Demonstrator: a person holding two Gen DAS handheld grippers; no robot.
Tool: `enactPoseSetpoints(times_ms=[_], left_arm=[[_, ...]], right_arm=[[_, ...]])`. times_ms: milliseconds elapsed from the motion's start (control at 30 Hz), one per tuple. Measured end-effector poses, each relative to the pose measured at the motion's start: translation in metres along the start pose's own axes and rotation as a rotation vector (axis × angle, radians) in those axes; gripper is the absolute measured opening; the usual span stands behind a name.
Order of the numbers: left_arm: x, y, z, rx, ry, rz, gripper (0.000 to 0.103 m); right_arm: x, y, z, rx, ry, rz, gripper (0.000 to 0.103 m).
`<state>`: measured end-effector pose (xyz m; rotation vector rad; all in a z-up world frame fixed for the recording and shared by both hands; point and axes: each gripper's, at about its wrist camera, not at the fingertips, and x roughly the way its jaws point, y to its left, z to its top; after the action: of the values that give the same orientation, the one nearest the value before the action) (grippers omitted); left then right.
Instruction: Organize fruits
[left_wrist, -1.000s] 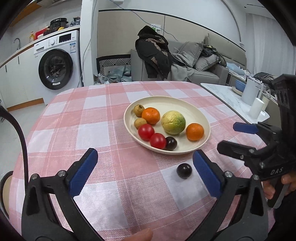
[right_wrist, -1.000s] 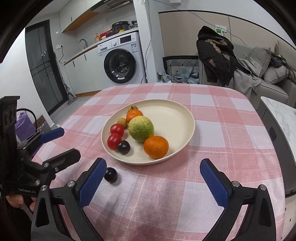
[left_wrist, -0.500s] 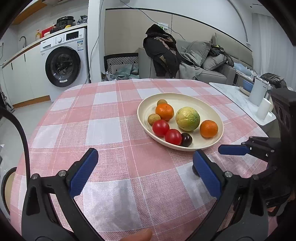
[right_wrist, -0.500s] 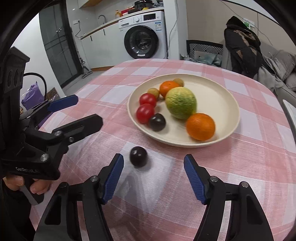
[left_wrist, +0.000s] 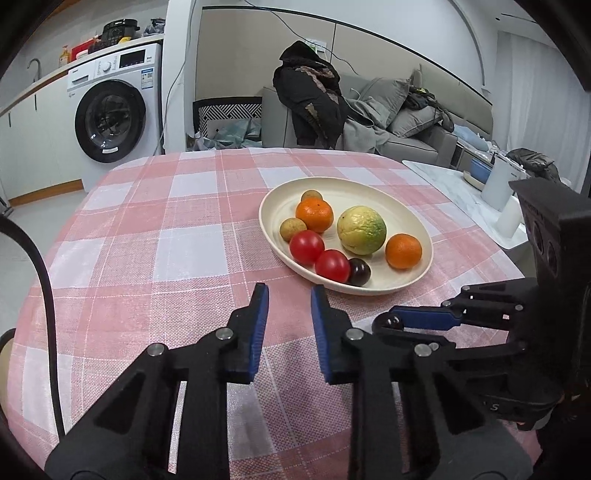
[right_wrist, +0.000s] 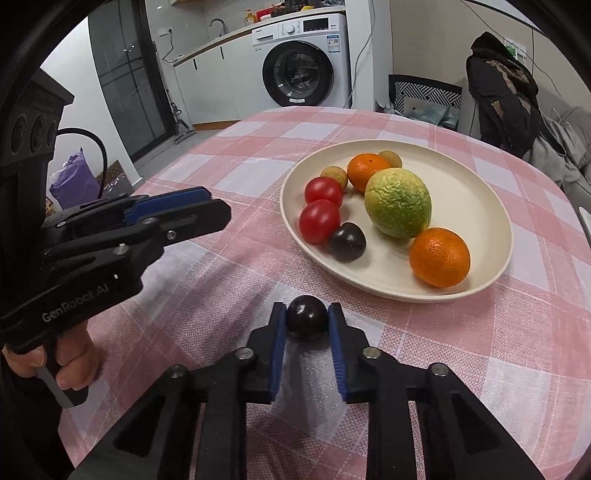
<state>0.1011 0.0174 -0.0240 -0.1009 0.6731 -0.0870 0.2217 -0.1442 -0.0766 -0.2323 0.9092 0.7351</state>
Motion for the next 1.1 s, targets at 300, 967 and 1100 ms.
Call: enactPoseSetpoints(times_ms=[300, 967, 1100], left_arm=[[0.006, -0.01, 0.004, 0.008, 0.007, -0.039, 0.02], [0.018, -0.032, 0.02, 0.018, -0.02, -0.001, 0.092], [-0.005, -0.03, 0.014, 0.045, -0.104, 0.012, 0.103]], right_arm=[[-0.026, -0.02, 0.019, 0.071, -0.126, -0.062, 0.023], [-0.055, -0.04, 0.01, 0.069, -0.24, -0.131, 0.079], [-0.065, -0.044, -0.001, 0.085, -0.285, -0.109, 0.101]])
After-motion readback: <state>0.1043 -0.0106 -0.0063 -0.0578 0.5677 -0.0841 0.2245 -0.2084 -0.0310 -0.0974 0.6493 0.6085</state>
